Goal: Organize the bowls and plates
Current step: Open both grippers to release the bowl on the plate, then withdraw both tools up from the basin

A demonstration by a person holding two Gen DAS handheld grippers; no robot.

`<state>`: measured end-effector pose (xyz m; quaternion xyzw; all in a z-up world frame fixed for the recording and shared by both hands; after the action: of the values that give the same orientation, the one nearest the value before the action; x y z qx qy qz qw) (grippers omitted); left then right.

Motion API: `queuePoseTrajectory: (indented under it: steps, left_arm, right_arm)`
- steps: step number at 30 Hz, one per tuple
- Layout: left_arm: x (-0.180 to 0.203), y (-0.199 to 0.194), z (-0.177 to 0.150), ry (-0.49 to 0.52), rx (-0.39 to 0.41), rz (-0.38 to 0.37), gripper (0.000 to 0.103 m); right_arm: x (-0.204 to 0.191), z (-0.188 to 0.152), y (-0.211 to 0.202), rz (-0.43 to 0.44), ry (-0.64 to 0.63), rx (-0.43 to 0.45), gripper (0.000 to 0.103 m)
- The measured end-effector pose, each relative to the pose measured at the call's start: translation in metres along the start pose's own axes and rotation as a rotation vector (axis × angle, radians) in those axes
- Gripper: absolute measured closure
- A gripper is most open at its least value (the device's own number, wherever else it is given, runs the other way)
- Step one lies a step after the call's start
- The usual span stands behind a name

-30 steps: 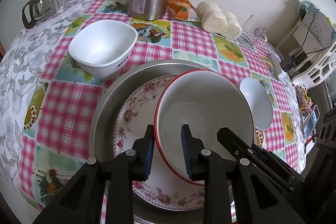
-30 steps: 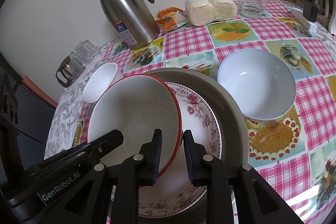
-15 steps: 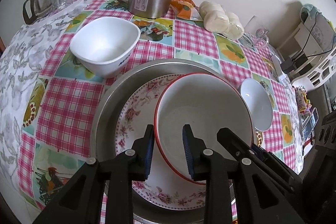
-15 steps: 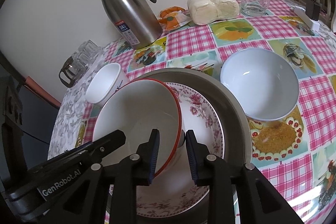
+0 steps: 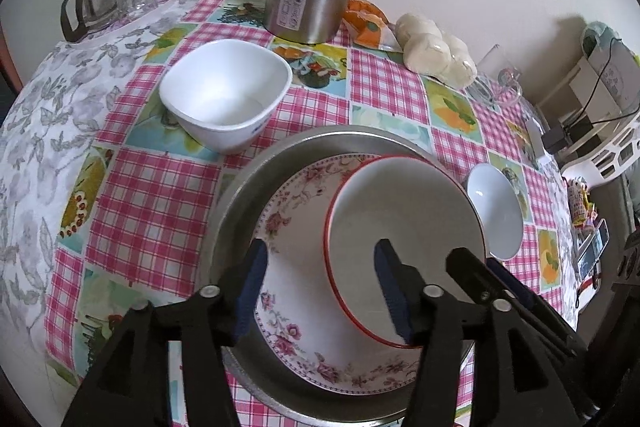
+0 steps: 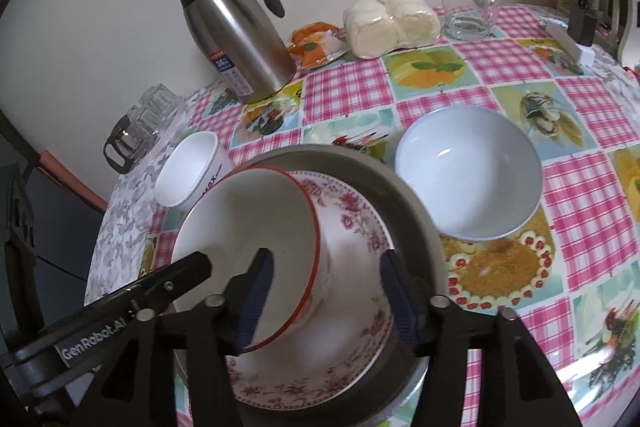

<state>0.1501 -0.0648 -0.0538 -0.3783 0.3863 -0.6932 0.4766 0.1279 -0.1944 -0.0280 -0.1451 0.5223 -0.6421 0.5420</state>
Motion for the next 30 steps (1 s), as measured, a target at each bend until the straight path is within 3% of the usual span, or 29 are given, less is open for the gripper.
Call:
queuePoseTrajectory:
  steps: [6,9,16,19,20,21,22,24,30]
  left_arm:
    - [-0.007,-0.01,0.003,-0.008,0.014,0.038,0.033]
    - [-0.012,-0.014,0.004,-0.017,0.027,0.067,0.024]
    - [-0.031,-0.017,0.004,-0.041,0.045,0.138,0.023]
    - [-0.038,-0.018,0.004,-0.059,0.057,0.163,0.021]
    - [-0.041,-0.019,0.004,-0.061,0.065,0.174,0.016]
    - [-0.042,-0.02,0.005,-0.062,0.074,0.184,0.002]
    - [-0.044,-0.023,0.005,-0.06,0.093,0.201,0.0]
    - [-0.048,-0.027,0.007,-0.058,0.111,0.234,0.0]
    - [-0.053,-0.026,0.007,-0.079,0.119,0.226,0.0]
  right_arm:
    - [0.003,0.005,-0.01,-0.049,-0.015,0.023,0.031]
    - [0.002,0.006,-0.014,-0.062,-0.029,0.031,0.025]
    - [0.001,0.007,-0.017,-0.099,-0.061,0.048,0.005]
    - [0.002,0.008,-0.018,-0.104,-0.067,0.055,0.004]
    - [0.002,0.008,-0.018,-0.107,-0.068,0.057,0.002]
    - [0.002,0.008,-0.018,-0.111,-0.07,0.061,0.001]
    - [0.002,0.008,-0.018,-0.112,-0.071,0.064,0.0]
    - [0.002,0.009,-0.019,-0.119,-0.074,0.075,0.0]
    - [0.002,0.01,-0.021,-0.127,-0.078,0.085,0.0]
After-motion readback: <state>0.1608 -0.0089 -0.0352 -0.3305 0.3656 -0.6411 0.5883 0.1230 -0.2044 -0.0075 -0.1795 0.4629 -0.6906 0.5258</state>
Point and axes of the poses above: each gripper's, at about its wrist camera, not at the fingertips, and y roughly the way its jaws point, x to its right, z to its top, the point moved 6 cm from there along y, roughly the way its jaws point, and after that the axes turned 9 degrees about y, right-handed, at the moved point
